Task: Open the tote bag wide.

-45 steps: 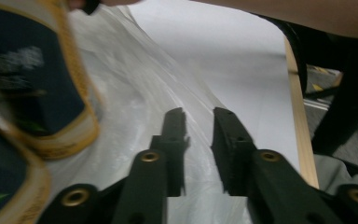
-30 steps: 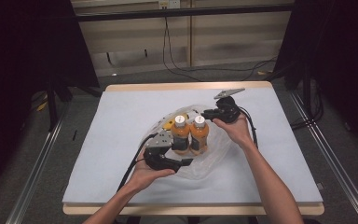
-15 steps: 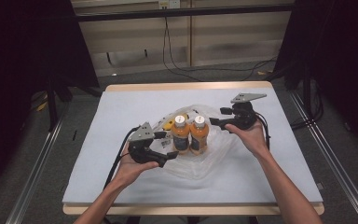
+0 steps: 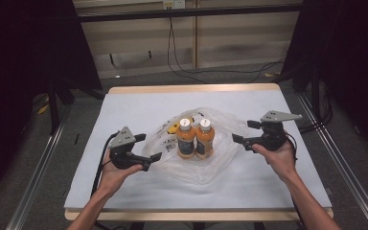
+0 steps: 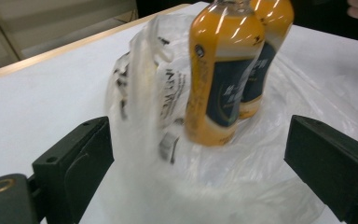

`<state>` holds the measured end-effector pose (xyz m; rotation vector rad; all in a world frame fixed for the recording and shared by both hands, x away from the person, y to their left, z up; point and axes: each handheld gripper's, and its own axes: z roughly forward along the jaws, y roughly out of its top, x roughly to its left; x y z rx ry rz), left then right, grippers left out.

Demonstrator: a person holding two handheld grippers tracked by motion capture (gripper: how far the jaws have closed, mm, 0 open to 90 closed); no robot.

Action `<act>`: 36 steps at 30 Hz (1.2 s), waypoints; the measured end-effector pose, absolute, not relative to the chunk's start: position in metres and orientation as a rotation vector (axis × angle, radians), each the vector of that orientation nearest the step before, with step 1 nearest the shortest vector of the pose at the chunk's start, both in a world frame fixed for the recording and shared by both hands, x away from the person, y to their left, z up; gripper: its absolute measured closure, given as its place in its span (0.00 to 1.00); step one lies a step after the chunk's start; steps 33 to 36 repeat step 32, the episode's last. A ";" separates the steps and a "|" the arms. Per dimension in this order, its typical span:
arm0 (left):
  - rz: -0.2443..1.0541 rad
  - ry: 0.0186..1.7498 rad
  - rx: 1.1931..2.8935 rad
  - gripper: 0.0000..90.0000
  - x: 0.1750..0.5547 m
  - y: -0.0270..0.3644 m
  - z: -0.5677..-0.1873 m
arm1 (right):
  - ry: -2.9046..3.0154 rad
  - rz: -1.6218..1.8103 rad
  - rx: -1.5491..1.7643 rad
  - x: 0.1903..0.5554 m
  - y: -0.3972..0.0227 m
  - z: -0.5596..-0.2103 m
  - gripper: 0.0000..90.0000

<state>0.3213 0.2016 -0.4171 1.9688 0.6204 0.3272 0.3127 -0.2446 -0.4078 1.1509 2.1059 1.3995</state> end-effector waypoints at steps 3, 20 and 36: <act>0.338 0.641 1.964 0.07 0.318 0.211 -0.417 | 2.078 1.413 1.156 0.304 -0.250 -0.409 0.13; 0.371 0.759 1.938 0.04 0.281 0.262 -0.437 | 2.013 1.329 1.238 0.231 -0.288 -0.424 0.10; 0.439 0.814 1.953 0.03 0.257 0.276 -0.452 | 1.865 1.318 1.358 0.194 -0.320 -0.437 0.05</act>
